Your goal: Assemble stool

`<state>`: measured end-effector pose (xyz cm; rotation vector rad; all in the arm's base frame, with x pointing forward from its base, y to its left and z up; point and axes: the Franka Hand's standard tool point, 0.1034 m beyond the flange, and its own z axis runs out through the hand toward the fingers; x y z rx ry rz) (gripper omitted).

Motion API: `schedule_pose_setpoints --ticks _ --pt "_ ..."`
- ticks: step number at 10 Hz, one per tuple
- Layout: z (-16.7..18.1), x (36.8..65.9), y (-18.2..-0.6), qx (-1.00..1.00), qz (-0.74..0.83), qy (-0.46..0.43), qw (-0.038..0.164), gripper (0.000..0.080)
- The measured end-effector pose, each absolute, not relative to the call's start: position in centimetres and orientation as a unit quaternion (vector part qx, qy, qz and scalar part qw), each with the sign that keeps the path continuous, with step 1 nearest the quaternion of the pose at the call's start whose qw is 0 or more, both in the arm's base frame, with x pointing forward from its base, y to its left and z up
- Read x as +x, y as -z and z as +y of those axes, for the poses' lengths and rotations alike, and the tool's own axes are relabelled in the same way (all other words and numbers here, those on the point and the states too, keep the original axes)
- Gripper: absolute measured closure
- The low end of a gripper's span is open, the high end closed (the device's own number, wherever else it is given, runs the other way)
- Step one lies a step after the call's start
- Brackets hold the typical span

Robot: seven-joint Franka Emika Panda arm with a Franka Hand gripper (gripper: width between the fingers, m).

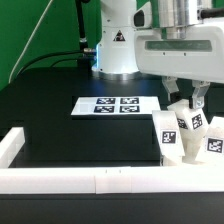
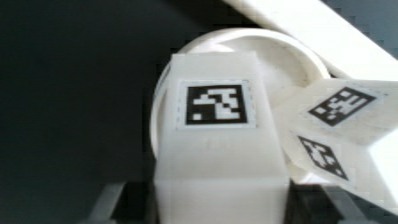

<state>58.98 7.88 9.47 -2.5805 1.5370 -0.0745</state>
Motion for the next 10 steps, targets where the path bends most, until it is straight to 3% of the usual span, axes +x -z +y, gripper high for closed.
schedule_pose_setpoints --ticks 6,10 --pt "10.6 59.6 -9.6 -0.692 0.717 0.008 0.085 0.0469" --pt "10.8 59.7 -9.5 -0.647 0.757 0.002 0.088 0.0464"
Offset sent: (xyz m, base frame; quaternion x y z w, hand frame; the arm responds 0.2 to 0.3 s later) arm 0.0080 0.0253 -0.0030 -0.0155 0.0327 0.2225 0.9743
